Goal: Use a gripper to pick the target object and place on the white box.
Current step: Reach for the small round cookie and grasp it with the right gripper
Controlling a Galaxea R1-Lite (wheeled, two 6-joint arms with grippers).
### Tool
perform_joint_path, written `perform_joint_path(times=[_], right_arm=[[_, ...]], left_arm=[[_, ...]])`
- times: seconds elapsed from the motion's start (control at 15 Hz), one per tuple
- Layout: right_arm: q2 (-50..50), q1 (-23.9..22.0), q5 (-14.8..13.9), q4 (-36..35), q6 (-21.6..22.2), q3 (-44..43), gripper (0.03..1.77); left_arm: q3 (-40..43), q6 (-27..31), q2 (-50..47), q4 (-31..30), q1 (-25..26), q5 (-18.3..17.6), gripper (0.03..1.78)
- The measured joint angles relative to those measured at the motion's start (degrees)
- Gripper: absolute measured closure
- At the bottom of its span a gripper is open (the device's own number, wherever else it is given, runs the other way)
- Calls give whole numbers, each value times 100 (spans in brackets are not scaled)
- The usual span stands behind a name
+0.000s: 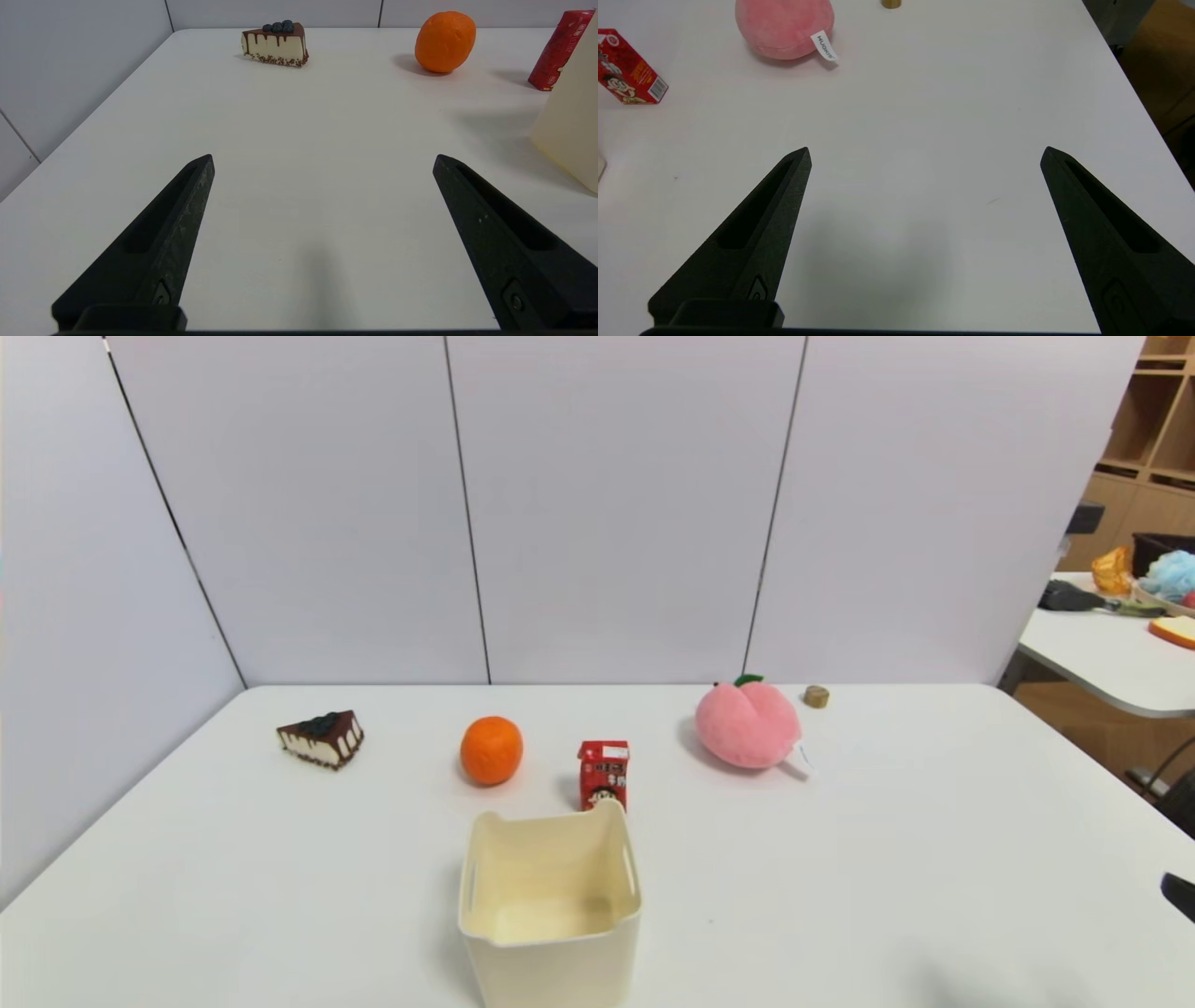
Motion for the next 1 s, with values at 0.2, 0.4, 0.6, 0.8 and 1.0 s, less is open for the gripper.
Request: perform_joint_path(times=[0.2, 0.4, 0.6, 0.8, 1.0], right_arm=[[1613, -20, 18, 9, -13, -953, 10], [3193, -33, 21, 9, -33, -2009, 10], [4598, -59, 16, 9, -60, -3134, 10], [5833, -74, 7, 13, -95, -4147, 10], [6919, -72, 0, 16, -151, -5091, 10]], left_arm=[[0, -2, 0, 0, 0, 0, 12], [0, 0, 0, 0, 0, 0, 12], [0, 2, 0, 0, 0, 0, 12], [0, -5, 0, 0, 0, 0, 12], [0, -5, 0, 0, 0, 0, 12]])
